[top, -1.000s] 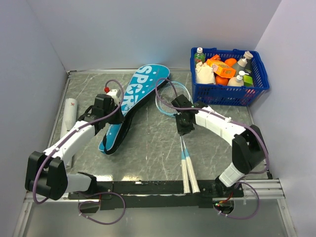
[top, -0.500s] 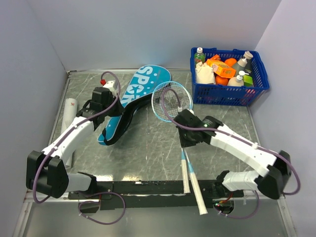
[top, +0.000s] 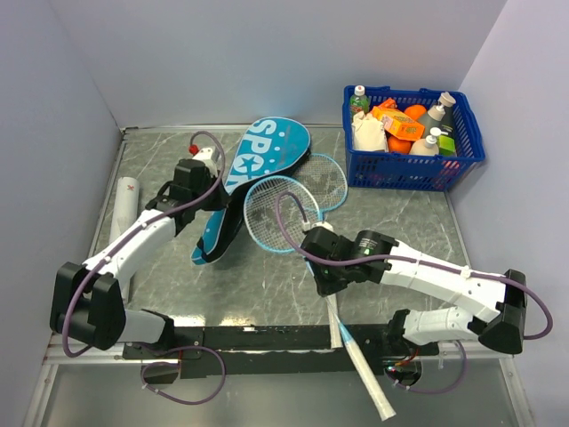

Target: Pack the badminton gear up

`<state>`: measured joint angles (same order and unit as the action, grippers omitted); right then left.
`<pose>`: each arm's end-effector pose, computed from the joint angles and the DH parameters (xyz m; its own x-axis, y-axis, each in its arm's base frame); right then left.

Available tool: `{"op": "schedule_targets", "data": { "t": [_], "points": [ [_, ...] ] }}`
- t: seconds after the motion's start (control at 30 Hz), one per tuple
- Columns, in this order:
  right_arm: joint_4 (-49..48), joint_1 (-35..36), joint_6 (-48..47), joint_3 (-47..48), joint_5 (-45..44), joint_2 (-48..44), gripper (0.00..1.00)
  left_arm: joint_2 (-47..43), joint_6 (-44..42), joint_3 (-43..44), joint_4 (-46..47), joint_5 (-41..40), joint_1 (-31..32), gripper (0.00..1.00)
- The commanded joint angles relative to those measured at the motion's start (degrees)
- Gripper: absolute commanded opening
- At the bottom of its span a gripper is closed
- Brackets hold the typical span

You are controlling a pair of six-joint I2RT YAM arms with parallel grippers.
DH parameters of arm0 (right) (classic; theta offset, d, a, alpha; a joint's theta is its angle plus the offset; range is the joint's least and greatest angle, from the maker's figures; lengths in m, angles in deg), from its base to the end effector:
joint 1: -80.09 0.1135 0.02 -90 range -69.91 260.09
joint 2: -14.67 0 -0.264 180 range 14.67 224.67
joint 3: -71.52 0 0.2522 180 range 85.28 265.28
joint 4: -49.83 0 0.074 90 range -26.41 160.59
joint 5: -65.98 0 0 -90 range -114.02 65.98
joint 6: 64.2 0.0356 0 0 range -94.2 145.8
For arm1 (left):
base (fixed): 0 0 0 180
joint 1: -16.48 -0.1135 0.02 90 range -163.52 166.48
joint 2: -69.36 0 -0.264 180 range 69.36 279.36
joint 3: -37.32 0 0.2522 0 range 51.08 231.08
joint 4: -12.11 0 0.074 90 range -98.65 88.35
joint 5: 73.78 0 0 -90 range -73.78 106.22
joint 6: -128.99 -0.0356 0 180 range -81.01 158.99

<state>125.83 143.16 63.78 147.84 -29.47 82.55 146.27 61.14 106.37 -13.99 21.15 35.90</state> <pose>0.0990 0.1873 0.2939 -0.8660 -0.3522 -0.3549 -0.4290 0.8880 0.1657 0.2827 -0.1029 0.2750 -0.6382 -0.1733 -0.7501 0.1704 0.9184 -0.3572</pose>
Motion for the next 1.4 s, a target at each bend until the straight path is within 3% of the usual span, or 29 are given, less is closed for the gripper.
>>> {"op": "schedule_targets", "data": {
  "t": [0.0, 0.63, 1.07, 1.37],
  "points": [
    [-0.9, 2.1, 2.1, 1.9, 2.6, -0.3, 0.0, 0.8, -0.5, -1.1, 7.9, -1.4, 2.5, 0.01],
    [-5.3, 4.8, 1.7, -2.1, 9.8, 3.1, 0.0, -10.0, 1.1, -13.2, 14.9, -22.8, 18.3, 0.01],
    [-10.6, 5.8, 1.4, -3.6, 7.7, 9.7, 0.0, -12.3, 1.8, -14.7, 15.4, -25.3, 23.1, 0.01],
    [-17.0, -4.9, -3.3, 5.1, 6.9, 23.1, 0.0, -18.1, 6.7, -20.0, 13.7, -24.7, 25.8, 0.01]
  ]
}}
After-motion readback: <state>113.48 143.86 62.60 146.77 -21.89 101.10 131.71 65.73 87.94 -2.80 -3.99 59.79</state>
